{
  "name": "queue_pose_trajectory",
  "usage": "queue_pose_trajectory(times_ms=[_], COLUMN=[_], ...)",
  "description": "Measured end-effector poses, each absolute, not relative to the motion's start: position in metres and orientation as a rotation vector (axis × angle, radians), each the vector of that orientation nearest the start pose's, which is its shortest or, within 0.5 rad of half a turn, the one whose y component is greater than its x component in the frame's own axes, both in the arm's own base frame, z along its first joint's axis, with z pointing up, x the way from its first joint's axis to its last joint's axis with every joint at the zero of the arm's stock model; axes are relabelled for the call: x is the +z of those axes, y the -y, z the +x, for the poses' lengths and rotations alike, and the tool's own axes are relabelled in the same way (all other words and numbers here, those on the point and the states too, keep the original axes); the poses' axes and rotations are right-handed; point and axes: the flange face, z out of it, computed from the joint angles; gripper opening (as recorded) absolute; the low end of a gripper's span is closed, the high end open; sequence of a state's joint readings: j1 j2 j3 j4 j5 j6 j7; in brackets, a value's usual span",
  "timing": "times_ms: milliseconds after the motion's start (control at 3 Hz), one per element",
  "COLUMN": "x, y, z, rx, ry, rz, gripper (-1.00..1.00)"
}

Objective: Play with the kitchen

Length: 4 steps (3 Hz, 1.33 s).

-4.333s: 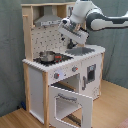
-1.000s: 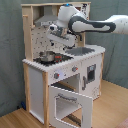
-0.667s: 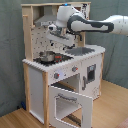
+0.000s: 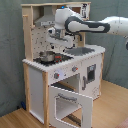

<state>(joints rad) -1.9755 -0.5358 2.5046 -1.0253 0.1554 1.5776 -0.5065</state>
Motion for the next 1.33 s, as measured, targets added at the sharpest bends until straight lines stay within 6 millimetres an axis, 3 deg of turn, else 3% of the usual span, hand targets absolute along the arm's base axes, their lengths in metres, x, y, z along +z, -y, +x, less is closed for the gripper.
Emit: queue_pose_trajectory(times_ms=[333, 667, 1000, 1333], x=[0.545, 0.531, 0.531, 0.564], y=[-0.478, -0.484, -0.484, -0.482], z=[0.518, 0.518, 0.518, 0.503], rx=[-0.072, -0.039, -0.039, -0.023], ry=[1.773, 1.796, 1.798, 1.846], rz=[-2.765, -2.744, -2.742, -2.685], gripper=[1.00, 1.00, -1.00, -1.00])
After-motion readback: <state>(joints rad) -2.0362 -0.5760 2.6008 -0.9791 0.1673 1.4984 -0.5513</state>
